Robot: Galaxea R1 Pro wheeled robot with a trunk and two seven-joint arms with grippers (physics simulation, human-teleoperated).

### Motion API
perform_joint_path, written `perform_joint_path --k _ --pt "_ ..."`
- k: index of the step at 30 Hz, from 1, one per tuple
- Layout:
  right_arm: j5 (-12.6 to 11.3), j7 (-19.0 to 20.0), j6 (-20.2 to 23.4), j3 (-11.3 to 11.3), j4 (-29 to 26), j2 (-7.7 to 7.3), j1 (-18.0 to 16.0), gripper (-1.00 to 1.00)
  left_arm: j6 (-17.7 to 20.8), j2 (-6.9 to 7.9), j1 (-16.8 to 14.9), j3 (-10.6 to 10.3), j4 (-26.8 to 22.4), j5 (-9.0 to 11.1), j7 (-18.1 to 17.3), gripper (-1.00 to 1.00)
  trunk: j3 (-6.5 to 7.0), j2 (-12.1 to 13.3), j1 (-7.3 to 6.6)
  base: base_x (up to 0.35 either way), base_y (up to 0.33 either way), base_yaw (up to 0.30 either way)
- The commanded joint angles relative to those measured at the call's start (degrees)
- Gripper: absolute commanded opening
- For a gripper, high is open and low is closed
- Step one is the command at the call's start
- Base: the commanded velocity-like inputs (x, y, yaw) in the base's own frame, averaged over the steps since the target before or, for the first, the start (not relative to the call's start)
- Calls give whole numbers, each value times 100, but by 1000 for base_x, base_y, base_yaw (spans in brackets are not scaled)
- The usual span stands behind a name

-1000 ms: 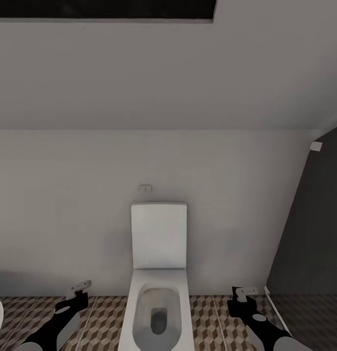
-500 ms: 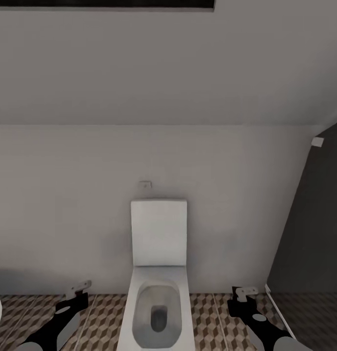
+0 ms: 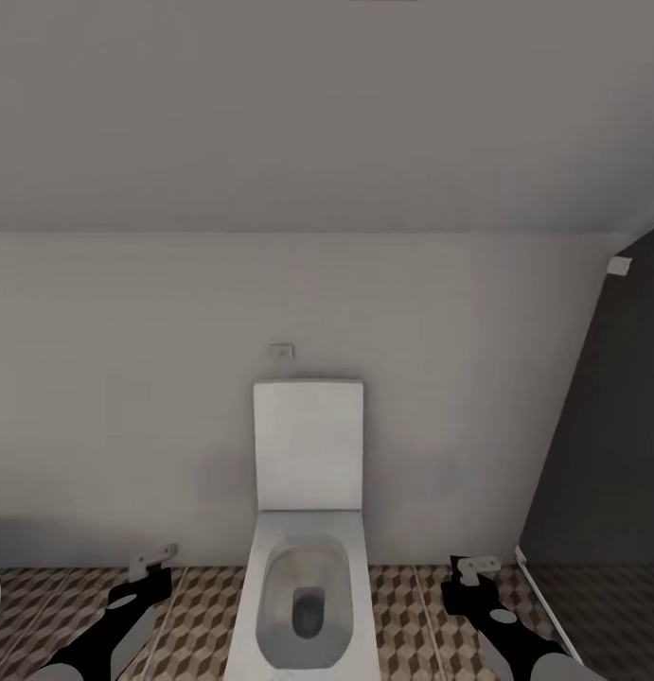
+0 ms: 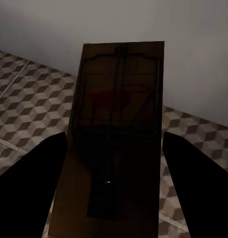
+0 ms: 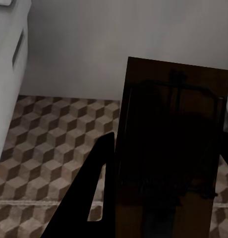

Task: Take the four mousetraps from the cabinet in the bathroom and place them on the bathroom floor. Make sure all four end up on the same floor surface, and ensure that at least two of them are either under or directly next to the same bathroom sink.

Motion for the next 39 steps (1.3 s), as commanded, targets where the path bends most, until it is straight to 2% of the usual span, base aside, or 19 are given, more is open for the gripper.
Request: perform_joint_path --k 1,39 --pt "42 28 -21 -50 6 1 -5 -100 -9 5 -4 -49 -6 50 39 -100 -25 -45 22 0 0 0" --pt "42 28 -23 -50 10 1 -5 -100 -22 20 -4 -29 -5 50 39 -100 -707 -1569 857 0 0 0"
